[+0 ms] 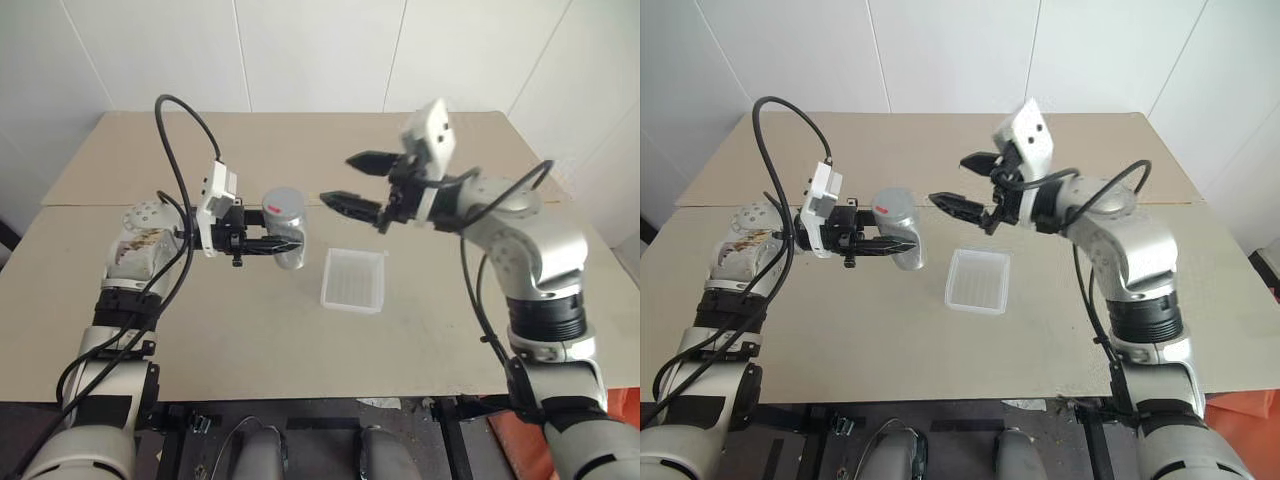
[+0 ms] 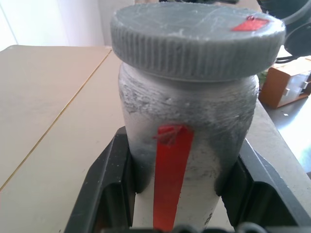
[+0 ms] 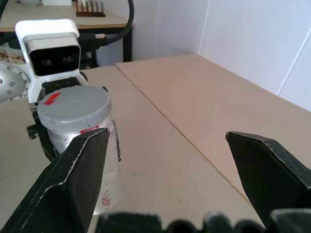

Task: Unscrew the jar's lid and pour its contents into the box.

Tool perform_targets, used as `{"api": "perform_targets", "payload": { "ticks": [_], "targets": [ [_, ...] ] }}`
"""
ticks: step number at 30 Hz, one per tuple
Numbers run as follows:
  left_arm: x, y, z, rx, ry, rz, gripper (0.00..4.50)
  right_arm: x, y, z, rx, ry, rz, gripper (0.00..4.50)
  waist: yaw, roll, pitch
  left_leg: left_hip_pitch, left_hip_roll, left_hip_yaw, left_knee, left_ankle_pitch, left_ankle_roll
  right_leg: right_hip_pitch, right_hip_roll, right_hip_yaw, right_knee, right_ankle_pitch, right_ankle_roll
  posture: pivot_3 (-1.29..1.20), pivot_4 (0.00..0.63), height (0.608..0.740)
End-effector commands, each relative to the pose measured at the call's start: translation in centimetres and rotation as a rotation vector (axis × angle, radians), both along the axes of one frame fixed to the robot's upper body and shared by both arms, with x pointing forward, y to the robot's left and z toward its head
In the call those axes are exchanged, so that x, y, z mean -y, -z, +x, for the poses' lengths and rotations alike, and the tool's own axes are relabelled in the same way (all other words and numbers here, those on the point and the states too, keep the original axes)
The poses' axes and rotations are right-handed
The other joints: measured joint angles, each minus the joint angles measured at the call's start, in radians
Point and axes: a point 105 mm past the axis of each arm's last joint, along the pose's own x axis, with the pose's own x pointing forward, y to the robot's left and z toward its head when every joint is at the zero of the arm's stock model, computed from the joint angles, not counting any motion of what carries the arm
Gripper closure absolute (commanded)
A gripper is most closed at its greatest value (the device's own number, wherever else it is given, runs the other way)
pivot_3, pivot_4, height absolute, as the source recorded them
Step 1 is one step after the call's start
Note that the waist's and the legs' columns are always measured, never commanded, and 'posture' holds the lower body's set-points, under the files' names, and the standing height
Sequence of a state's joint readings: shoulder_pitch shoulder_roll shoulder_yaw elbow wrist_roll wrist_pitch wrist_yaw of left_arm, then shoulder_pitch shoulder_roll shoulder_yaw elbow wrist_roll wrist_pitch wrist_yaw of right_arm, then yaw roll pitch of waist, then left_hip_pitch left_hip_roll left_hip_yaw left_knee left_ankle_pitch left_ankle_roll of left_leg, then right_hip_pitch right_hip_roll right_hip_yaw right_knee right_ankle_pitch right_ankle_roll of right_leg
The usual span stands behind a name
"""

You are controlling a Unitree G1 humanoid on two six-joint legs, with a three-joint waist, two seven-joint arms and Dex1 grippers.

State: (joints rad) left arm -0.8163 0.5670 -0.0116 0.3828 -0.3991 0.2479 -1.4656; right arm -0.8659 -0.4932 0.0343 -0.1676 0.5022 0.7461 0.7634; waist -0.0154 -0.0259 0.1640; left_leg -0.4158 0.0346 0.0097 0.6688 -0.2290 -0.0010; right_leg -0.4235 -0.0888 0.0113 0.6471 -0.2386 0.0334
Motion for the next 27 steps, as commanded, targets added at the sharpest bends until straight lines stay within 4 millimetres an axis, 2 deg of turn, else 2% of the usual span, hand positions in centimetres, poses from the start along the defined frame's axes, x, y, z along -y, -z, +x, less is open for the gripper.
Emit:
{"api": "perform_targets", "payload": {
  "ticks": [1, 7, 11, 22, 27],
  "targets": [
    [0.0, -1.2, -0.3, 0.043, 0.016, -0.018, 2.57, 0.0, -1.2, -1.5, 0.053, -0.063, 0.020, 0.02, -0.005, 0.000, 0.000, 0.000, 0.000, 0.000, 0.000, 0.000, 0.000, 0.000, 0.000, 0.000, 0.000, 0.000, 0.000, 0.00, 0.150, 0.740],
    [0.3, -1.2, -0.1, 0.042, 0.014, -0.024, 2.57, -0.7, -1.1, -2.4, 0.055, -0.138, 0.014, 0.02, -0.002, 0.000, 0.000, 0.000, 0.000, 0.000, 0.000, 0.000, 0.000, 0.000, 0.000, 0.000, 0.000, 0.000, 0.000, 0.00, 0.150, 0.740],
    [0.6, -1.0, 0.0, 0.041, 0.017, -0.023, 2.57, -1.7, -2.0, -3.1, 0.042, -0.213, 0.035, 0.02, -0.001, 0.000, 0.000, 0.000, 0.000, 0.000, 0.000, 0.000, 0.000, 0.000, 0.000, 0.000, 0.000, 0.000, 0.000, 0.00, 0.150, 0.740],
    [0.7, -1.3, 0.0, 0.048, 0.025, -0.024, 2.57, -5.4, -1.3, -2.4, 0.029, -0.228, -0.064, 0.02, -0.002, 0.000, 0.000, 0.000, 0.000, 0.000, 0.000, 0.000, 0.000, 0.000, 0.000, 0.000, 0.001, 0.000, 0.000, 0.00, 0.150, 0.740],
    [0.7, -1.2, 0.0, 0.046, 0.024, -0.024, 2.57, -6.1, -0.8, -1.8, 0.029, -0.189, -0.097, 0.02, -0.002, 0.000, 0.000, 0.000, 0.000, 0.000, 0.000, 0.000, 0.000, 0.000, 0.000, 0.000, 0.001, 0.000, 0.000, 0.00, 0.150, 0.740]
  ]
}}
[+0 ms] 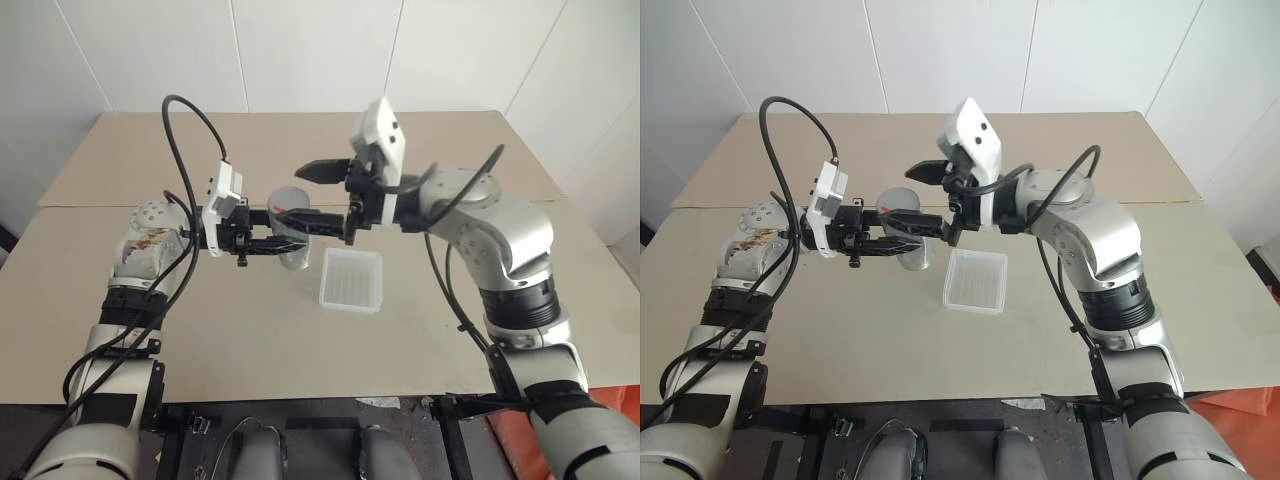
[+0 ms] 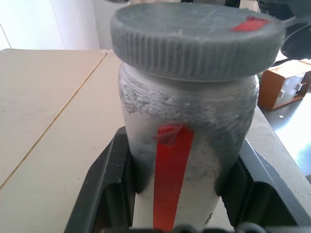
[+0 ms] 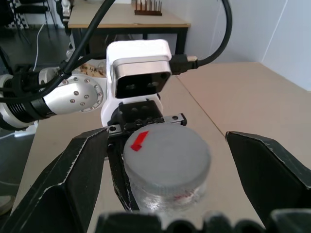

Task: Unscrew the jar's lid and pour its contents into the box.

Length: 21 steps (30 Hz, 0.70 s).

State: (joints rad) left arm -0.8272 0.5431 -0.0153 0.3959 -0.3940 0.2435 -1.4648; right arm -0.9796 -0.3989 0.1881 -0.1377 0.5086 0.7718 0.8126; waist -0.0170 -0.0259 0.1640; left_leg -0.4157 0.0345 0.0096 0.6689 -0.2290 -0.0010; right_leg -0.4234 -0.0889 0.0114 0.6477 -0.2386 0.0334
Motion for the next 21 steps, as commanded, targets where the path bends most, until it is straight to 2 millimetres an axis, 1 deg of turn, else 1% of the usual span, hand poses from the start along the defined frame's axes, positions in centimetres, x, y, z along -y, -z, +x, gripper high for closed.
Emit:
{"api": "perform_targets", "payload": {
  "ticks": [1, 15, 18, 21],
  "targets": [
    [0.04, -1.20, -0.18, 0.049, 0.010, -0.013, 2.57, -0.28, -0.97, 0.12, 0.049, 0.027, -0.012, 0.02, 0.000, 0.000, 0.000, 0.000, 0.000, 0.000, 0.000, 0.000, 0.000, 0.000, 0.000, 0.000, 0.000, 0.000, 0.000, 0.00, 0.150, 0.740],
    [-0.01, -1.16, -0.20, 0.048, 0.009, -0.013, 2.57, -0.55, -1.19, -0.09, 0.045, 0.013, -0.006, 0.02, -0.001, 0.000, 0.000, 0.000, 0.000, 0.000, 0.000, 0.000, 0.000, 0.000, 0.000, 0.000, 0.000, 0.000, 0.000, 0.00, 0.150, 0.740],
    [0.03, -1.15, -0.21, 0.049, 0.010, -0.012, 2.57, -0.59, -1.11, -0.19, 0.040, 0.007, -0.010, 0.60, 0.000, 0.000, 0.000, 0.000, 0.000, 0.000, 0.000, 0.000, 0.000, 0.000, 0.000, 0.000, 0.000, 0.000, 0.000, 0.00, 0.150, 0.740],
    [0.03, -1.14, -0.20, 0.049, 0.010, -0.012, 2.57, -0.59, -1.02, -0.19, 0.034, 0.007, -0.015, 1.59, -0.001, 0.000, 0.000, 0.000, 0.000, 0.000, 0.000, 0.000, 0.000, 0.000, 0.000, 0.000, 0.000, 0.000, 0.000, 0.00, 0.150, 0.740]
  ]
}}
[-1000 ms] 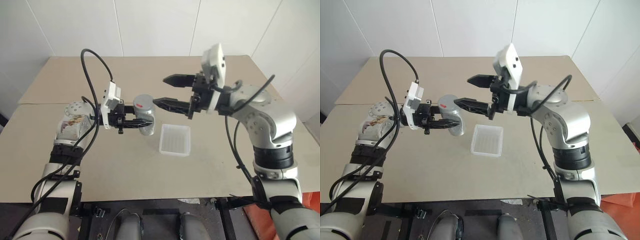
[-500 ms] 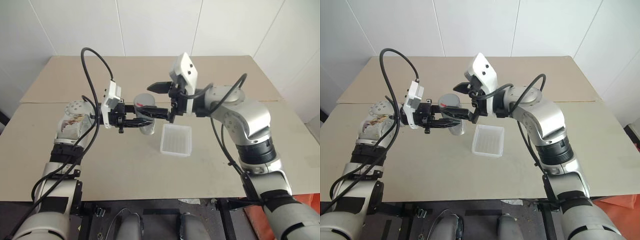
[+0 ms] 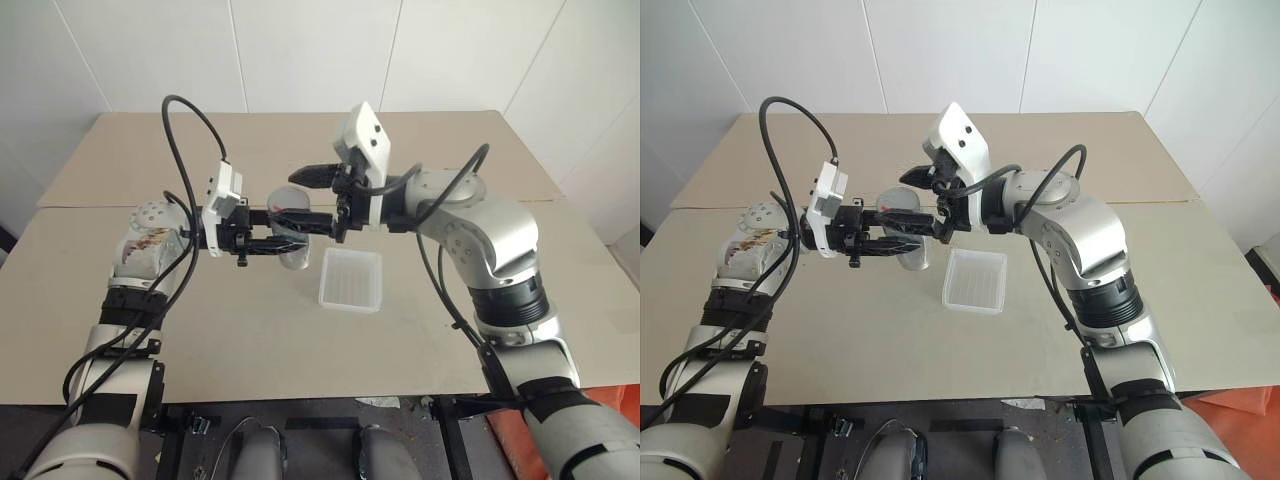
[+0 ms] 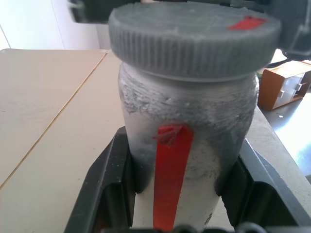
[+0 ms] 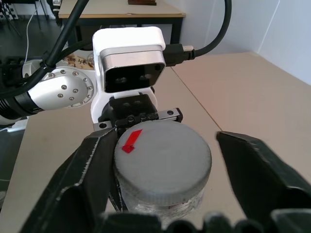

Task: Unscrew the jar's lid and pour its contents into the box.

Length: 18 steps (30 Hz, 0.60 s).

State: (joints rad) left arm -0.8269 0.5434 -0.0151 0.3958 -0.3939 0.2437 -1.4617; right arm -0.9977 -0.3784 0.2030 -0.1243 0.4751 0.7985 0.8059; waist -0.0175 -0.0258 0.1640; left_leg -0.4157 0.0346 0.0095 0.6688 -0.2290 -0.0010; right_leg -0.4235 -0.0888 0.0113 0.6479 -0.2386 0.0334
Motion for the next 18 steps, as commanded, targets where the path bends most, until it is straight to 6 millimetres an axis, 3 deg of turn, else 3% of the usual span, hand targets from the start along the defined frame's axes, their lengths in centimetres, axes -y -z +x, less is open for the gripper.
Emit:
{"api": "perform_targets", "payload": {
  "ticks": [1, 7, 11, 15, 18],
  "targets": [
    [0.0, -1.1, -0.2, 0.049, 0.013, -0.011, 2.57, 0.0, -1.3, -0.5, 0.044, -0.010, 0.009, 1.74, 0.000, 0.000, 0.000, 0.000, 0.000, 0.000, 0.000, 0.000, 0.000, 0.000, 0.000, 0.000, 0.000, 0.000, 0.000, 0.00, 0.150, 0.740],
    [-0.1, -1.2, -0.1, 0.051, 0.007, -0.010, 2.57, 0.0, -1.4, -0.4, 0.041, -0.005, 0.013, 1.74, 0.000, 0.000, 0.000, 0.000, 0.000, 0.000, 0.000, 0.000, 0.000, 0.000, 0.000, 0.000, 0.000, 0.000, 0.000, 0.00, 0.150, 0.740],
    [-0.2, -0.9, -0.1, 0.044, 0.004, -0.004, 2.57, 0.4, -2.7, -0.1, 0.034, 0.011, 0.060, 1.74, 0.000, 0.000, 0.000, 0.000, 0.000, 0.000, 0.000, 0.000, 0.000, 0.000, 0.000, 0.000, 0.000, 0.000, 0.000, 0.00, 0.150, 0.740],
    [-0.3, 0.3, -0.1, 0.029, -0.001, 0.035, 2.57, 2.0, -5.6, 0.2, 0.039, 0.039, 0.147, 1.74, 0.001, 0.000, 0.000, 0.000, 0.000, 0.000, 0.000, 0.000, 0.000, 0.000, 0.000, 0.000, 0.000, 0.000, 0.000, 0.00, 0.150, 0.740],
    [-0.4, 0.2, 0.1, 0.029, -0.013, 0.018, 2.57, 4.5, -6.3, 1.4, 0.068, 0.156, 0.179, 1.74, 0.006, 0.000, 0.000, 0.000, 0.000, 0.000, 0.000, 0.000, 0.000, 0.000, 0.000, -0.001, 0.000, 0.000, 0.000, 0.00, 0.150, 0.740]
  ]
}}
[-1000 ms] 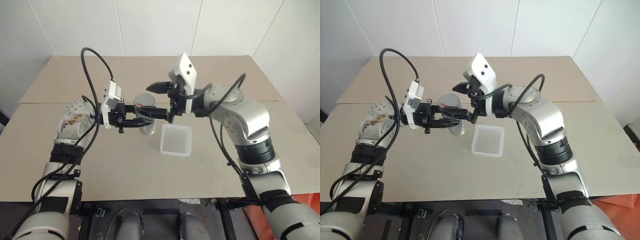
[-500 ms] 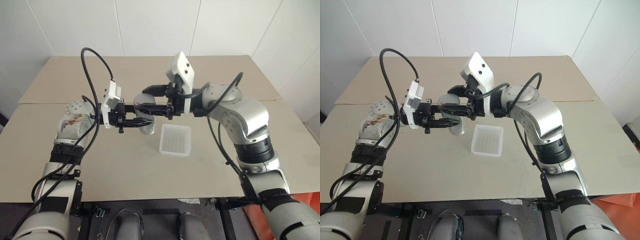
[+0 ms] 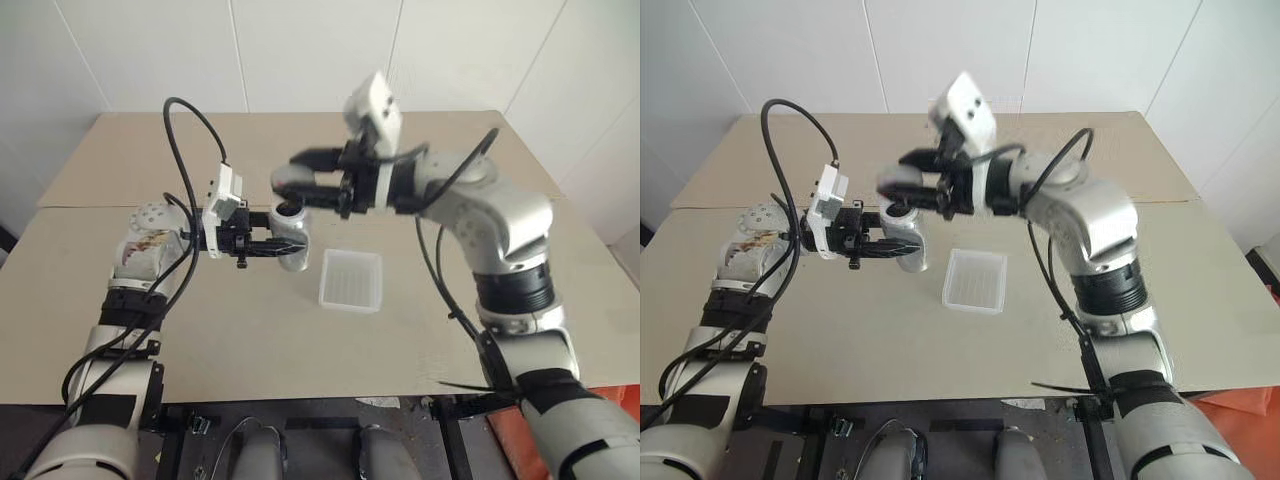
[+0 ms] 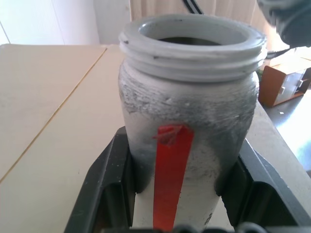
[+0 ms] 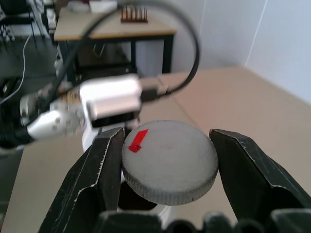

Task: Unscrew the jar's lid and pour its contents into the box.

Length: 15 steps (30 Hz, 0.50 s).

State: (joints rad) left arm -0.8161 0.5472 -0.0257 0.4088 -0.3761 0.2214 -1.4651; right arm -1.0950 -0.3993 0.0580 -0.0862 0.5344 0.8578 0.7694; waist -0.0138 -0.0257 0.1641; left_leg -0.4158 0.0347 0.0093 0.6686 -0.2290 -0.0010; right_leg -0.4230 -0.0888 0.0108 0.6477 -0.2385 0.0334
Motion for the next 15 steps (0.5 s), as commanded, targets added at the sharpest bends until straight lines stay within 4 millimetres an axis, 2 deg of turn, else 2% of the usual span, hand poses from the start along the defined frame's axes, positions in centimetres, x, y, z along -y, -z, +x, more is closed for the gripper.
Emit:
{"api": "perform_targets", "payload": {
  "ticks": [1, 3, 6, 8, 10, 12, 15],
  "targets": [
    [-0.1, -0.8, 0.2, 0.038, -0.011, -0.014, 2.57, 3.5, -1.1, 1.3, 0.044, 0.157, 0.053, 1.74, 0.004, 0.000, 0.000, 0.000, 0.000, 0.000, 0.000, 0.000, 0.000, 0.000, 0.000, 0.000, 0.000, 0.000, 0.000, 0.00, 0.150, 0.740],
    [-0.1, -1.0, 0.3, 0.047, -0.017, -0.023, 2.57, 6.0, 0.2, 2.4, 0.041, 0.287, 0.049, 1.74, 0.006, 0.000, 0.000, 0.000, 0.000, 0.000, 0.000, 0.000, 0.000, 0.001, -0.001, 0.000, 0.000, 0.000, 0.000, 0.00, 0.150, 0.740],
    [0.0, -1.4, 0.4, 0.061, -0.029, -0.039, 2.57, 11.5, 4.6, 3.7, -0.004, 0.541, -0.012, 1.74, 0.012, 0.000, 0.000, -0.001, -0.001, 0.000, 0.000, 0.000, 0.000, 0.001, -0.001, 0.000, -0.001, 0.000, 0.000, 0.00, 0.150, 0.740],
    [0.0, -1.5, 0.4, 0.065, -0.033, -0.042, 2.57, 13.6, 6.8, 3.5, -0.039, 0.626, -0.046, 1.74, 0.012, 0.000, 0.000, -0.001, -0.001, 0.000, 0.000, 0.000, 0.000, 0.000, -0.001, 0.000, -0.001, 0.000, 0.000, 0.00, 0.150, 0.740],
    [0.0, -1.4, 0.5, 0.066, -0.044, -0.046, 2.57, 16.2, 10.3, 2.5, -0.098, 0.723, -0.102, 1.74, 0.010, 0.000, 0.000, -0.003, -0.001, 0.001, 0.000, 0.000, 0.000, -0.002, -0.001, 0.000, 0.000, 0.000, 0.000, 0.00, 0.150, 0.740],
    [-0.1, -1.4, 0.6, 0.066, -0.051, -0.047, 2.57, 17.8, 13.1, 1.6, -0.139, 0.799, -0.136, 1.74, 0.005, 0.000, 0.000, -0.003, 0.000, 0.000, 0.000, 0.000, 0.000, -0.002, -0.001, 0.000, 0.000, 0.000, 0.000, 0.00, 0.150, 0.740],
    [0.1, -1.5, 0.9, 0.071, -0.063, -0.048, 2.57, 18.3, 15.9, 1.0, -0.176, 0.846, -0.179, 1.74, -0.008, 0.000, 0.000, -0.002, -0.001, 0.001, 0.001, 0.000, 0.000, -0.001, -0.001, 0.002, -0.002, 0.000, 0.000, 0.00, 0.150, 0.740]
  ]
}}
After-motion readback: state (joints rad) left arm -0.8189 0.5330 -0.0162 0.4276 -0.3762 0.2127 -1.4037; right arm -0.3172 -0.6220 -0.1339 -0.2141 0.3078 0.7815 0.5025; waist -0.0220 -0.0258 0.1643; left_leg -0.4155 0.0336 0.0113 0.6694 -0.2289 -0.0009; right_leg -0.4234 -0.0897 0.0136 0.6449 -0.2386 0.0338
